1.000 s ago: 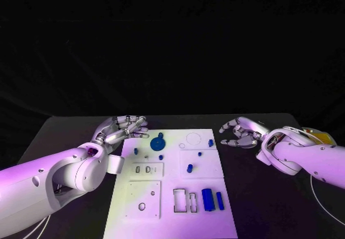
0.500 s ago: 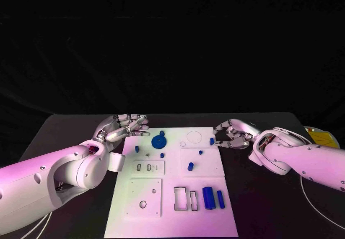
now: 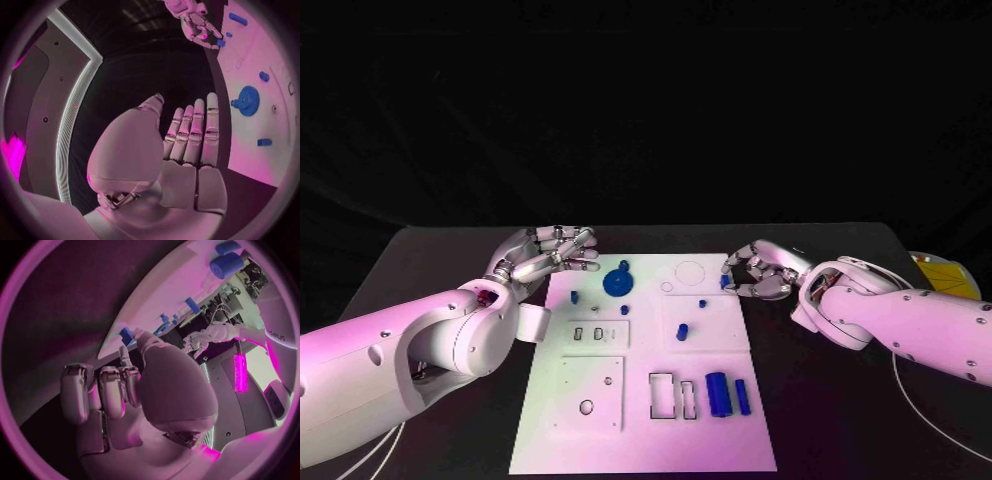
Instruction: Assemble the parts on the task board
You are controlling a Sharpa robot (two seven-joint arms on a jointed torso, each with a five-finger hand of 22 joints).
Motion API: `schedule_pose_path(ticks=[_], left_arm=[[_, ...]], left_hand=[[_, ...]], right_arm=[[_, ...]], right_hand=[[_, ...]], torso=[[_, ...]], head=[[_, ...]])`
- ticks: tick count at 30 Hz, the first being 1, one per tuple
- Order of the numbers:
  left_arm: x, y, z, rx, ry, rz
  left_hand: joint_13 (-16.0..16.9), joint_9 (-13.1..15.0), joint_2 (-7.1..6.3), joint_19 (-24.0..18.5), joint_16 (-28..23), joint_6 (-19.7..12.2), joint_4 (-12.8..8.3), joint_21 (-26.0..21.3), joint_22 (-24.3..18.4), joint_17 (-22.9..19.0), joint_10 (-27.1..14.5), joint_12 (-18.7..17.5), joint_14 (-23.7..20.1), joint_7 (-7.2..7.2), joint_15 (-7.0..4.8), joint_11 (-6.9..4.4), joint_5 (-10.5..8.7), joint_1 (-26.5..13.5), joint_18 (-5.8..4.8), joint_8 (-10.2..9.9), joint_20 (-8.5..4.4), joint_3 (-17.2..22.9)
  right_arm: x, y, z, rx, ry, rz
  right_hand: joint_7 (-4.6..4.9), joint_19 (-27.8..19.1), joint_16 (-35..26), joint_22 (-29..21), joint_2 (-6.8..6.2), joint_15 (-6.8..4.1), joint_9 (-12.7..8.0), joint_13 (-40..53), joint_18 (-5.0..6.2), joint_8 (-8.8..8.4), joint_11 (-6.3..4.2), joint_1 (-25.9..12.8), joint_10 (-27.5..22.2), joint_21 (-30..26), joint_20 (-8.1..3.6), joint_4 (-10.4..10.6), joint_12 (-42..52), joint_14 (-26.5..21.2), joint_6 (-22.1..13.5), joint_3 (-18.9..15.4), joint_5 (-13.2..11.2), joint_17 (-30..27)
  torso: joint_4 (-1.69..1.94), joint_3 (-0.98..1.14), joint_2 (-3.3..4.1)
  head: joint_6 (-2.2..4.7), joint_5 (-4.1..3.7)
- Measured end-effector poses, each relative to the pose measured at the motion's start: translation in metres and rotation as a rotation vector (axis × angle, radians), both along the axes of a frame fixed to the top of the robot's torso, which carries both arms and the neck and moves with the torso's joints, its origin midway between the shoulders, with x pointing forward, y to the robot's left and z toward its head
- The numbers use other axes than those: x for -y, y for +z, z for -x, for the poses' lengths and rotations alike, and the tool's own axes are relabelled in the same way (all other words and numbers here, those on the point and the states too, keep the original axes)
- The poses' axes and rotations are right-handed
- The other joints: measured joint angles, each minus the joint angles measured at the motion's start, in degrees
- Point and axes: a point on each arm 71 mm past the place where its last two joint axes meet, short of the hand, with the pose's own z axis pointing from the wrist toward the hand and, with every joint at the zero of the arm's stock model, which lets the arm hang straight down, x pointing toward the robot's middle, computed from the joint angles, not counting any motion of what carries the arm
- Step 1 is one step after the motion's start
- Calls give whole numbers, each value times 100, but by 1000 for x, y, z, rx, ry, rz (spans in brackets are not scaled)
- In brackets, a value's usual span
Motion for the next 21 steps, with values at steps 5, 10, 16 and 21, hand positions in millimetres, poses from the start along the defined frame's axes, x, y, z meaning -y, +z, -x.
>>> schedule_pose_path(ticks=[5,10,16,21], left_arm=[[0,0,0,0,1,0],[-1,0,0,0,1,0],[-1,0,0,0,1,-1],[-1,0,0,0,2,-1]], left_hand=[[0,0,0,0,0,0,0,0,0,0,0,0,0,0,0,0,0,0,0,0,0,0],[0,0,0,0,-35,0,0,0,0,11,0,0,0,0,0,0,0,0,0,0,0,0],[0,0,0,0,-35,0,0,0,0,11,0,0,0,0,0,0,0,0,0,0,0,0],[0,0,0,0,-35,0,0,0,0,11,0,0,0,0,0,0,0,0,0,0,0,0]], right_arm=[[-2,-2,-1,-4,1,1],[-4,-3,-1,-8,2,1],[-4,-4,-2,-9,-1,2],[-4,-4,-3,-9,-4,3]], right_hand=[[-43,0,0,0,66,0,8,0,0,39,0,6,0,23,0,-8,44,0,146,133,-48,0],[-83,0,0,-1,88,0,15,0,0,52,-24,29,19,61,0,-22,72,0,247,221,-79,0],[-102,0,0,-1,138,-7,19,-1,0,67,-44,38,0,62,0,-32,73,7,306,299,-134,-1],[-137,-1,0,-1,152,-25,28,-1,0,89,-66,47,17,95,-43,-36,95,20,346,384,-134,-1]], torso=[[-3,-1,-1],[-6,-2,-1],[-6,-2,-1],[-7,-2,-3]], head=[[-26,18],[-49,26],[-58,27],[-58,27]])
